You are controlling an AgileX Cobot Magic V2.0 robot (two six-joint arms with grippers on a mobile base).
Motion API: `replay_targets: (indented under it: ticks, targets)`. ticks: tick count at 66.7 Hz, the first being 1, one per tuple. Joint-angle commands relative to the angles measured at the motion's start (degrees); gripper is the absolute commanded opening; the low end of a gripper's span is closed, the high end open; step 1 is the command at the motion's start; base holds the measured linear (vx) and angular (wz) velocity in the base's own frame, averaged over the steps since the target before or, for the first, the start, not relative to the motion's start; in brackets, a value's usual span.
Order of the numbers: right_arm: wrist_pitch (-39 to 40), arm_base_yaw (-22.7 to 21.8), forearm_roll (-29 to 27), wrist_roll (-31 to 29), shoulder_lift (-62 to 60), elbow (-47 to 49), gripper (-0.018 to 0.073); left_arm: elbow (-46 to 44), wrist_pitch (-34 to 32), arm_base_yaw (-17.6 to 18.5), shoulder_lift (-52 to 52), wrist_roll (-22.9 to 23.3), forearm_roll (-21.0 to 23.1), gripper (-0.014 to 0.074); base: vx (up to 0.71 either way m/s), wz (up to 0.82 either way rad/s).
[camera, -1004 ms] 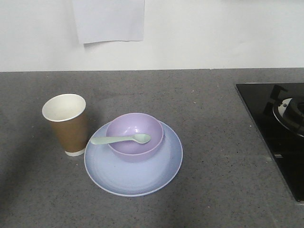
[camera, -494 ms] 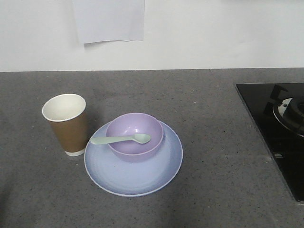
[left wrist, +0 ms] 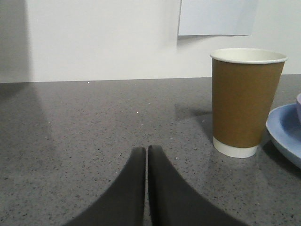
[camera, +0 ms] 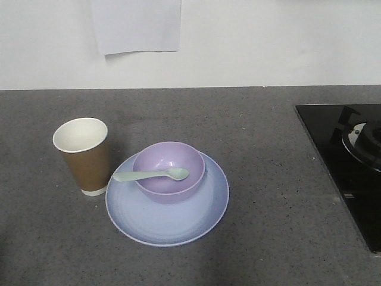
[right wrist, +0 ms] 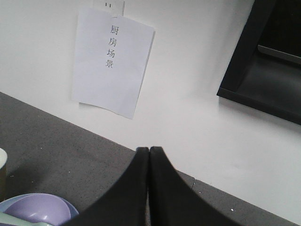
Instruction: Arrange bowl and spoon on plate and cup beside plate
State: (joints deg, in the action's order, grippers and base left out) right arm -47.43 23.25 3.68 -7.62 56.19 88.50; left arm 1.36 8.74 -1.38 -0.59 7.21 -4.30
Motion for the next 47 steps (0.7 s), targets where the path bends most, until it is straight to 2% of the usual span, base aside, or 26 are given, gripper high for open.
replay_targets:
  ticks: [1,47]
  targets:
    - [4.48,-0.14,0.39,-0.08,-0.37,1.25,-0.0006,-0.95,-4.6,-0.06,-0.93,-0.29,0.71,-0.0006,0.0,0.0]
    - [4.48,-0.14,0.39,-0.08,-0.37,1.25,-0.0006,-1.06,-4.65,-0.06,-0.87,-0.29,0.65,-0.0006,0.0,0.0]
